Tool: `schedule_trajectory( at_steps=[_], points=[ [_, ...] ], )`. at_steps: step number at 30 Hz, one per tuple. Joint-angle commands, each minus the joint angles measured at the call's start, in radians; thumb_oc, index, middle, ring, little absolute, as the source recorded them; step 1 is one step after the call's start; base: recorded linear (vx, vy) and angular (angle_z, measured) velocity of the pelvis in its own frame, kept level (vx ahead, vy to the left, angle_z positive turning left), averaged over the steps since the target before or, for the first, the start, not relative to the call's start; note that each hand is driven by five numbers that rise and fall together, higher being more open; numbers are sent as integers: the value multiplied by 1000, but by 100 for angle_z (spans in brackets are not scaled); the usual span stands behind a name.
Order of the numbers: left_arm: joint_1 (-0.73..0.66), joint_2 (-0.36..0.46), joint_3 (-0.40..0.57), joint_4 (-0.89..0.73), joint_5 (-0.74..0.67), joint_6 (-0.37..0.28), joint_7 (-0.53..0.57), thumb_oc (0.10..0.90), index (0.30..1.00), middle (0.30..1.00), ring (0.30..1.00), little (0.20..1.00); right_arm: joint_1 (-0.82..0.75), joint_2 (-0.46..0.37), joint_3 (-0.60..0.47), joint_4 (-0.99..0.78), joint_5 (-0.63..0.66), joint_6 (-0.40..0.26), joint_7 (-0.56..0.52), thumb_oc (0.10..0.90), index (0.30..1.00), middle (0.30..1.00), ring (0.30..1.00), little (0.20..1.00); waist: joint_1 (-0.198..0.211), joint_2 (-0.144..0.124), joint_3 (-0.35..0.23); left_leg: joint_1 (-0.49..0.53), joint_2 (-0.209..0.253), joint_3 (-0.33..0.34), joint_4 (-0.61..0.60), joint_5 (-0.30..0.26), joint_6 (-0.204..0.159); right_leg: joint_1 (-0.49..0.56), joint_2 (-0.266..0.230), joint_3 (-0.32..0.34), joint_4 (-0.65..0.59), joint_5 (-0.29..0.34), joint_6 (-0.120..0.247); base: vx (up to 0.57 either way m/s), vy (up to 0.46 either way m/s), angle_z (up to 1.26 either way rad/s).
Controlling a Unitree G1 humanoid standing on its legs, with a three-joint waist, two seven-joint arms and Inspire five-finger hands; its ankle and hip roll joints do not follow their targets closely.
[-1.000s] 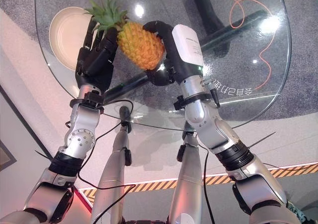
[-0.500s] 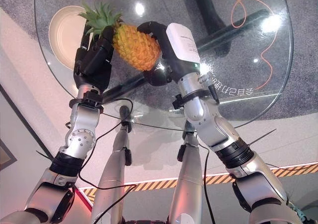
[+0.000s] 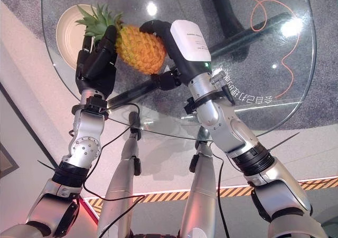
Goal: Pick up the fruit to the plate
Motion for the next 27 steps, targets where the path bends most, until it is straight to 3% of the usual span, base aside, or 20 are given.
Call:
schedule_trajectory(
  at_steps=[1,16,26,27],
  points=[
    [-145,9,-33,-82,32,-89,-125,100,300,300,300,200,-159,25,43,-209,-23,-196,-7,100,300,300,300,200,3,-53,-25,22,19,-22,95,-116,-26,102,18,-56,-243,208,19,0,0,0],
    [-154,12,-32,-80,24,-119,-178,100,300,300,300,200,-161,24,40,-208,-29,-216,-16,100,300,300,300,200,1,-56,-25,18,20,-24,95,-113,-26,97,19,-54,-243,213,18,0,0,0],
    [-158,10,-30,-77,12,-129,-187,100,300,300,300,200,-165,26,35,-212,-23,-193,-35,100,300,300,300,200,-1,-56,-25,16,18,-24,96,-115,-26,93,20,-50,-244,213,18,0,0,0],
    [-155,8,-30,-76,12,-131,-187,100,300,300,300,200,-160,30,35,-207,-19,-190,-41,138,333,333,333,238,0,-55,-25,24,19,-24,97,-123,-26,100,21,-50,-242,206,19,0,0,0]
  ],
)
